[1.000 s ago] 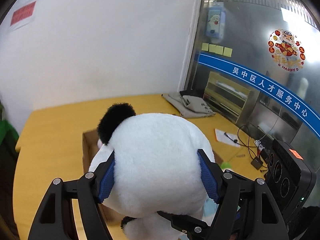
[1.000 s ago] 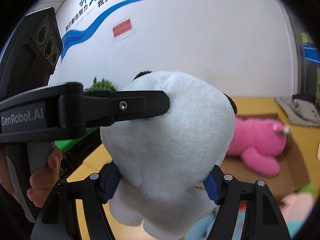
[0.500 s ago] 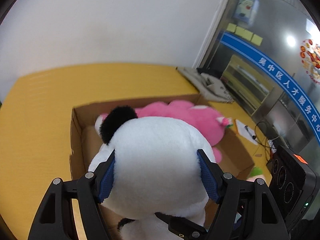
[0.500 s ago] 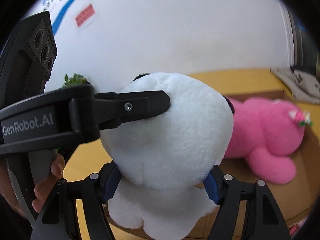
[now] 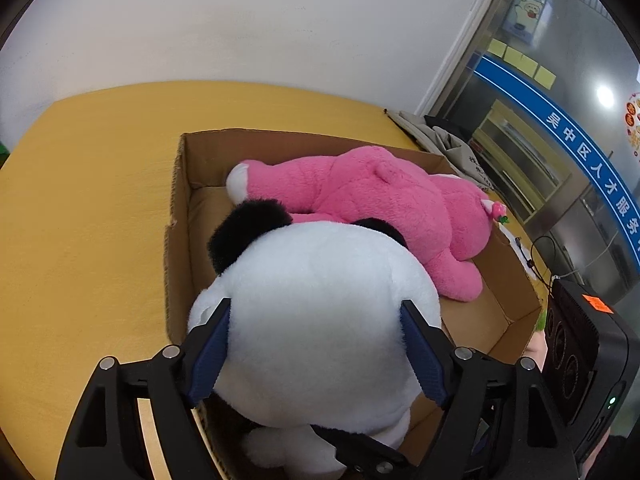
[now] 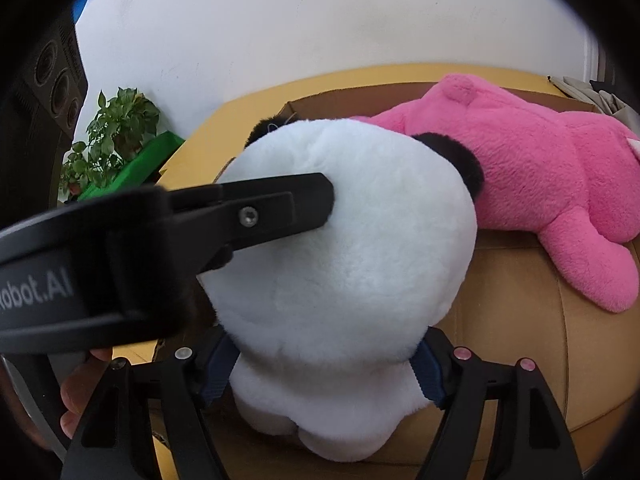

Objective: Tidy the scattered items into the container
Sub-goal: 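Lower the white panda beside the pink bear and open both grippers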

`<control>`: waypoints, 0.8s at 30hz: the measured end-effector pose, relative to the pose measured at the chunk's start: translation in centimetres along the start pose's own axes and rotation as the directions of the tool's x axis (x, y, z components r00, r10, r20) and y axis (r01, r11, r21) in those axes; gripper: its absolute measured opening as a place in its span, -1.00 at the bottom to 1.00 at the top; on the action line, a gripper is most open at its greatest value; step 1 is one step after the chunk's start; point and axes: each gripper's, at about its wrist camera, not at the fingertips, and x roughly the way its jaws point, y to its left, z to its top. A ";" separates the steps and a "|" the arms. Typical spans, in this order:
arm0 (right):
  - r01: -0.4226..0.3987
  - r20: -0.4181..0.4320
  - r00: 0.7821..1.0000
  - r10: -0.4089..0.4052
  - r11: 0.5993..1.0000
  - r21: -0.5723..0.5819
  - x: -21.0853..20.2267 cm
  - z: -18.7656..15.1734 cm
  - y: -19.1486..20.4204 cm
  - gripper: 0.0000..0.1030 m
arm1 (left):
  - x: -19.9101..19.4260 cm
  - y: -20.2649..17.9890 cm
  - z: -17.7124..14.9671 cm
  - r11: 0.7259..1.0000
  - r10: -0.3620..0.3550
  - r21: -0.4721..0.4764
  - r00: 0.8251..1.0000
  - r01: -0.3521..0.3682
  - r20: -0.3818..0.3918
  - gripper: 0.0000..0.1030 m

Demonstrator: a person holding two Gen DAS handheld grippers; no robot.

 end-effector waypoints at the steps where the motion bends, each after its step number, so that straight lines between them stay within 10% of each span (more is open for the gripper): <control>1: -0.013 -0.008 1.000 0.013 1.000 0.002 0.2 0.3 -0.5 0.64 | -0.5 0.0 -0.1 1.000 0.013 -0.002 1.000 -0.013 0.009 0.68; 11: 0.044 0.163 0.986 -0.028 0.995 -0.094 -11.0 -1.9 -2.1 0.99 | -11.9 -5.2 -3.3 0.992 0.117 0.014 0.965 -0.124 0.236 0.99; 24: 0.265 0.290 0.930 -0.226 0.959 -0.101 -19.9 -6.0 -7.4 0.99 | -15.9 -16.1 -10.9 0.995 0.017 0.085 0.959 -0.043 0.282 0.99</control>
